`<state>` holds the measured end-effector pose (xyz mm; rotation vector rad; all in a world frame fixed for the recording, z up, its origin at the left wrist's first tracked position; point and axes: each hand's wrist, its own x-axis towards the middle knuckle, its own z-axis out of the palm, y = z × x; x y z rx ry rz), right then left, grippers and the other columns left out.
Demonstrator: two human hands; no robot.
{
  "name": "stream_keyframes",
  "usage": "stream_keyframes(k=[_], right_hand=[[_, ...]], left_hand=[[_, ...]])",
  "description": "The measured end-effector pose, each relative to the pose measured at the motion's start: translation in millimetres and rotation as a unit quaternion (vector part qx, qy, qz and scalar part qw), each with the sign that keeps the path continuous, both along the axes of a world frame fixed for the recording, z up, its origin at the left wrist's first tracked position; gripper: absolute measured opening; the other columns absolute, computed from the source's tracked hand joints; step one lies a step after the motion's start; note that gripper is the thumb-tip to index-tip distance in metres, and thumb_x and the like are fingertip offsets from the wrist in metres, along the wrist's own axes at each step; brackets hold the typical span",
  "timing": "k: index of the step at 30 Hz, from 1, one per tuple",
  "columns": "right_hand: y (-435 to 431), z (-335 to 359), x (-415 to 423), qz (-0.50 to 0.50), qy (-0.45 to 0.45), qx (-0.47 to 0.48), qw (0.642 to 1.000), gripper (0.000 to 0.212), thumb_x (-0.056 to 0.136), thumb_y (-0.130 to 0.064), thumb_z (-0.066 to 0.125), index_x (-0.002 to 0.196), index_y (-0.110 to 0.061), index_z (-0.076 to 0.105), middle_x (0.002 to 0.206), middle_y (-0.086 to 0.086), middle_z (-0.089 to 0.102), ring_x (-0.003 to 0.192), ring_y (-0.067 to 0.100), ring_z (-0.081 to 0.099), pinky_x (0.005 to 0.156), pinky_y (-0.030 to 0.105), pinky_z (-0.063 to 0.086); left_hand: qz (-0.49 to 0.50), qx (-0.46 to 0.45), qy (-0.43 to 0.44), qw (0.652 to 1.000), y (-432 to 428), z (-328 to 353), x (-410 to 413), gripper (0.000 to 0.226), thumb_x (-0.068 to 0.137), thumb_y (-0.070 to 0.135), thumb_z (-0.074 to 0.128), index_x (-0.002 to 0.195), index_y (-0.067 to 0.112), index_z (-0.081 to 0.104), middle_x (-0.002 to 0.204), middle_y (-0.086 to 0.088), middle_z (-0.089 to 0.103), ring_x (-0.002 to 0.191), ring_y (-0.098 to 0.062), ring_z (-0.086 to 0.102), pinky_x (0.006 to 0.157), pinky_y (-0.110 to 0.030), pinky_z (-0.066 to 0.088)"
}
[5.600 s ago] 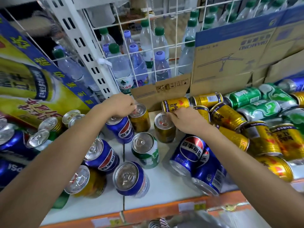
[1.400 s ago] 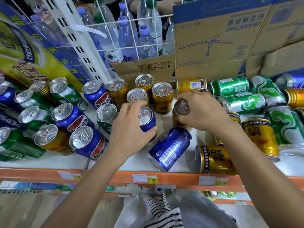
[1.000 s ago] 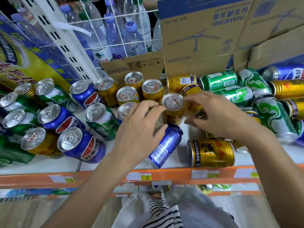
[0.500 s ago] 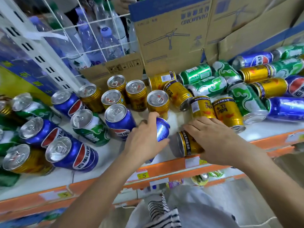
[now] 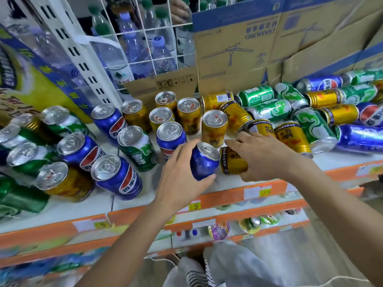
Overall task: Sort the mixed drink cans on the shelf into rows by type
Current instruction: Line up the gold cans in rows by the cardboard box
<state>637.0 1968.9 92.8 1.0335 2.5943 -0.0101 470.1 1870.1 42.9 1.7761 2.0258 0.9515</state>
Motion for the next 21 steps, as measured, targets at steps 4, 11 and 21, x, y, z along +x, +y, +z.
stream_keyframes(k=[4,11,21], right_hand=[[5.5,4.1,-8.5,-0.037,0.028,0.011,0.999,0.075,0.076,-0.042,0.069,0.138,-0.022,0.032,0.132,0.006,0.043,0.121,0.031,0.045,0.091,0.046,0.046],[9.0,-10.4,-17.1,-0.041,0.092,0.042,0.994,0.064,0.077,-0.037,0.069,0.131,-0.019,0.039,0.125,0.007,0.046,0.114,0.031,0.049,0.083,0.037,0.042],[21.2,-10.0,14.6,-0.038,0.155,-0.087,0.983,0.091,0.075,-0.023,0.075,0.147,-0.028,0.019,0.142,0.002,0.033,0.128,0.028,0.036,0.102,0.034,0.036]], left_hand=[[-0.010,0.043,0.011,0.999,-9.6,-1.3,-4.9,0.078,0.059,0.034,0.086,0.128,0.020,0.051,0.123,0.004,0.056,0.112,-0.008,0.039,0.090,-0.010,0.025],[0.019,0.067,-0.072,0.995,-17.8,-1.7,-1.6,0.070,0.061,0.023,0.087,0.120,0.015,0.051,0.118,0.002,0.058,0.106,-0.006,0.048,0.082,-0.012,0.035],[0.023,0.104,0.113,0.988,-9.2,-0.3,-1.8,0.066,0.064,0.042,0.072,0.123,0.020,0.051,0.119,-0.002,0.058,0.108,-0.017,0.045,0.093,-0.024,0.035]])
